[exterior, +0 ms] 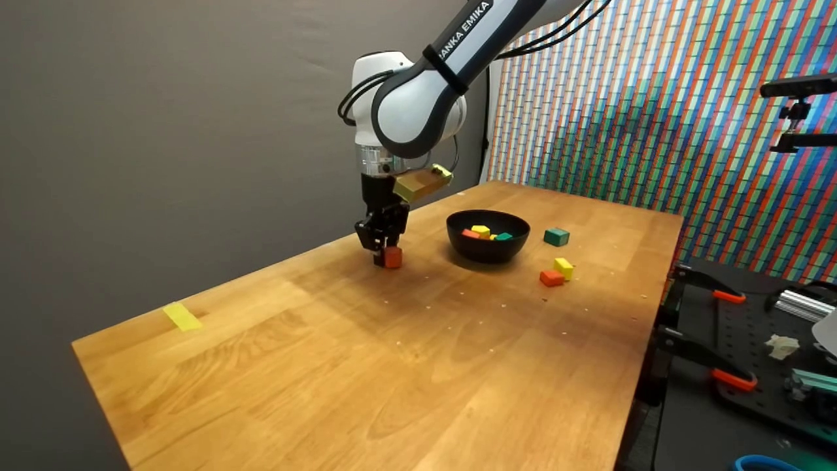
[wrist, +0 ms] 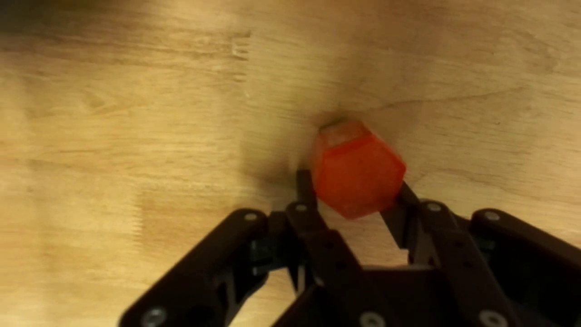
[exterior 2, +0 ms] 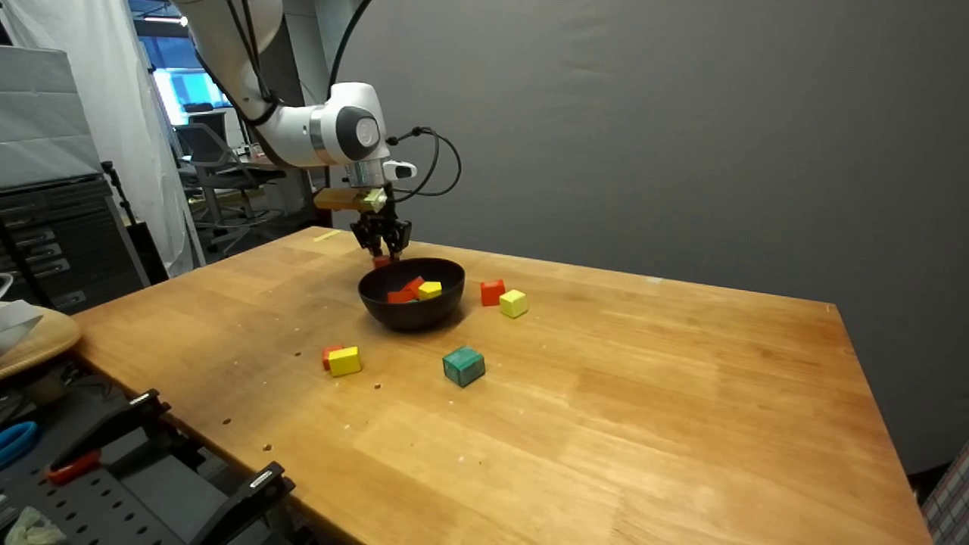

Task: Pick up all the cube boxes on the table and put them inside the bowl

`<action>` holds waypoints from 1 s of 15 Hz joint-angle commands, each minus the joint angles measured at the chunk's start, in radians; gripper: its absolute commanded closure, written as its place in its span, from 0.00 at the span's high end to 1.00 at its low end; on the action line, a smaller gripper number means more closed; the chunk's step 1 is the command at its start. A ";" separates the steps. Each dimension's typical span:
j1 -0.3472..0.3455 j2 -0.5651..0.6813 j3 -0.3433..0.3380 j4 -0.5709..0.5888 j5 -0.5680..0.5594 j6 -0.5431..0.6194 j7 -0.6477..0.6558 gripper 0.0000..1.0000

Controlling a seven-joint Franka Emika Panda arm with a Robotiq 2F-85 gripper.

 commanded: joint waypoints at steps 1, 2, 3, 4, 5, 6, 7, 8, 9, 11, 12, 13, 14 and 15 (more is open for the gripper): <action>-0.009 -0.161 -0.003 -0.139 0.007 -0.031 0.021 0.15; -0.022 -0.203 0.006 -0.174 0.017 -0.040 0.013 0.15; -0.036 -0.260 0.011 -0.223 0.026 -0.055 0.006 0.15; -0.046 -0.301 0.013 -0.256 0.033 -0.073 0.003 0.15; -0.053 -0.347 0.005 -0.296 0.031 -0.081 0.009 0.15; -0.072 -0.387 -0.003 -0.333 0.038 -0.096 0.018 0.15; -0.103 -0.410 0.006 -0.353 0.070 -0.125 0.003 0.15; -0.127 -0.423 0.001 -0.372 0.097 -0.157 0.006 0.15; -0.149 -0.433 -0.002 -0.387 0.124 -0.183 0.004 0.15; -0.192 -0.432 -0.006 -0.411 0.173 -0.210 0.000 0.15; -0.208 -0.429 -0.012 -0.423 0.188 -0.212 0.007 0.15; -0.226 -0.426 -0.016 -0.437 0.205 -0.208 0.008 0.15; -0.240 -0.426 -0.019 -0.453 0.221 -0.199 0.007 0.15; -0.256 -0.428 -0.018 -0.470 0.244 -0.183 0.002 0.15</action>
